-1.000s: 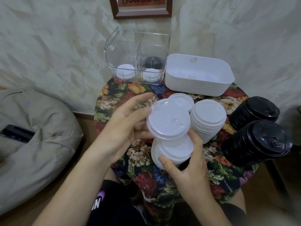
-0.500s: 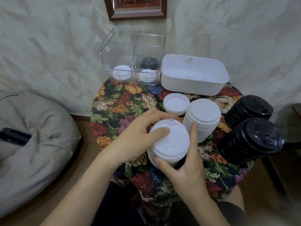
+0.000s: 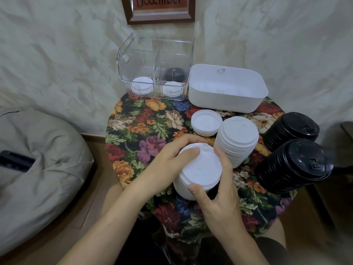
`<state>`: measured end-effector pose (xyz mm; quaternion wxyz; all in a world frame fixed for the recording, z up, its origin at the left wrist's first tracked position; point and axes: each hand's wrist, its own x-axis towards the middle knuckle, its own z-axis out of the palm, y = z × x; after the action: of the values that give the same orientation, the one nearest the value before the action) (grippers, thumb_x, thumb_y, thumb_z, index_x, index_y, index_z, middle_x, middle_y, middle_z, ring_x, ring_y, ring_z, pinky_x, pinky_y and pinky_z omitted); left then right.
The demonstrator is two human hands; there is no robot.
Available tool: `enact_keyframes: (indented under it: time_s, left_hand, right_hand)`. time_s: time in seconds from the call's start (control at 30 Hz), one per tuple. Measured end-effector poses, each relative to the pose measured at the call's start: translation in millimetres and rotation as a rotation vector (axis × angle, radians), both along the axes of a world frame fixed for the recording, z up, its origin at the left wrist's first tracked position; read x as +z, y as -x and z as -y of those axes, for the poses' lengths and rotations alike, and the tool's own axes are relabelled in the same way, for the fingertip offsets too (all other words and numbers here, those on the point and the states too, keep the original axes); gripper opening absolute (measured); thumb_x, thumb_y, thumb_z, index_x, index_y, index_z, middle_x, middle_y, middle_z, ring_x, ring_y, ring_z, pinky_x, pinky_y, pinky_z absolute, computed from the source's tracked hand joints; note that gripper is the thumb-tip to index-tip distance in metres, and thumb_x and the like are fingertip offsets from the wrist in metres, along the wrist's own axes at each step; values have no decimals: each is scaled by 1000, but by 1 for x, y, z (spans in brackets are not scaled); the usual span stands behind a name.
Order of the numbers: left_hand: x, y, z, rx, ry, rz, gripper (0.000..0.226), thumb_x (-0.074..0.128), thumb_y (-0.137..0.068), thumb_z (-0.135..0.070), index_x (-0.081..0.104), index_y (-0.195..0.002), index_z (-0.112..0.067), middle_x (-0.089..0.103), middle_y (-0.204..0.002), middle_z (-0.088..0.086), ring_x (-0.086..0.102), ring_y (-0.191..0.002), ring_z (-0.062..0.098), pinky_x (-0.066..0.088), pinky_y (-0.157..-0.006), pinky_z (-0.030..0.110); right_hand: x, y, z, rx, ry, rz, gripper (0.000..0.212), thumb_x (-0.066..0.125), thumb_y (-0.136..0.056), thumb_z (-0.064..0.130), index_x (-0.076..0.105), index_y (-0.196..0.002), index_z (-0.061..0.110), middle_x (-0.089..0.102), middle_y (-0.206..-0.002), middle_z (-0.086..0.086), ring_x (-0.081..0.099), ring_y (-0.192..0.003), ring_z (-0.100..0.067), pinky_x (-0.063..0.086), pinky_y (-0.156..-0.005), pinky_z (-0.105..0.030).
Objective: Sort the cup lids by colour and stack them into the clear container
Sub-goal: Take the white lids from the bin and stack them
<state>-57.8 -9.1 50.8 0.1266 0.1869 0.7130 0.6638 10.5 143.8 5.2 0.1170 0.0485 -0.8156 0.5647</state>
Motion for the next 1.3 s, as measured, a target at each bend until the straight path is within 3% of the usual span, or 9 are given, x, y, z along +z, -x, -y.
enact_keyframes:
  time_s: [0.13, 0.3, 0.43, 0.57, 0.67, 0.9, 1.13, 1.2, 1.3]
  left_hand:
    - [-5, -3, -2, -2, -85, 68, 27, 46, -103, -31, 63, -120, -19, 68, -118, 3, 64, -105, 15, 50, -86, 26]
    - [-11, -4, -6, 66, -144, 119, 25, 47, -102, -32, 65, -115, -20, 69, -117, 4, 66, -108, 19, 49, -87, 28]
    - [-15, -5, -9, 116, -180, 130, 24, 49, -101, -32, 65, -113, -19, 69, -116, 10, 65, -105, 22, 50, -87, 34]
    - [-15, -4, -7, 114, -165, 142, 24, 50, -101, -34, 66, -114, -23, 69, -119, 6, 65, -110, 23, 50, -91, 37]
    - [-14, -4, -6, 94, -147, 126, 28, 48, -102, -37, 66, -117, -23, 69, -121, 3, 65, -113, 22, 49, -93, 33]
    - [-21, -3, -6, 87, -235, 182, 31, 46, -100, -40, 66, -118, -23, 68, -125, 8, 63, -119, 28, 48, -100, 41]
    - [-24, -3, -5, 105, -247, 226, 30, 46, -98, -39, 67, -116, -26, 70, -121, 7, 65, -113, 24, 49, -98, 42]
    - [-24, -2, -4, 114, -259, 248, 31, 47, -98, -39, 66, -118, -24, 70, -123, 9, 65, -116, 28, 49, -101, 47]
    - [-22, -3, -6, 117, -238, 237, 33, 48, -98, -37, 65, -121, -20, 70, -123, 10, 65, -117, 32, 51, -99, 47]
  right_hand:
    - [0, 0, 2, -12, -24, 10, 93, 61, -67, 92, 13, -144, 72, 26, -151, 44, 32, -141, 13, 38, -108, -22]
    - [3, 3, 5, -22, -35, 4, 97, 63, -68, 89, 22, -150, 55, 36, -150, 34, 40, -138, 6, 46, -106, -31]
    - [8, 6, 8, -45, 9, 22, 100, 68, -61, 90, 27, -146, 58, 42, -146, 34, 45, -134, 7, 47, -99, -23]
    - [4, 7, 9, -58, 21, 28, 93, 74, -65, 75, 29, -145, 57, 43, -145, 31, 47, -133, 3, 51, -101, -35]
    - [3, 7, 9, -56, 43, 41, 92, 74, -65, 75, 29, -144, 59, 43, -145, 32, 46, -134, 2, 51, -103, -39]
    - [6, 9, 7, -59, 10, 41, 92, 74, -62, 78, 27, -140, 63, 40, -141, 40, 45, -131, 10, 48, -98, -25]
    - [12, 13, 8, -29, 35, 46, 95, 74, -54, 88, 27, -135, 72, 42, -138, 42, 46, -129, 12, 46, -91, -8]
    - [13, 14, 10, -30, 49, 31, 94, 76, -56, 85, 28, -135, 71, 43, -138, 42, 47, -129, 12, 45, -92, -7]
    - [12, 11, 11, -39, 69, 20, 90, 73, -57, 87, 27, -133, 74, 42, -138, 42, 47, -130, 10, 48, -95, -17]
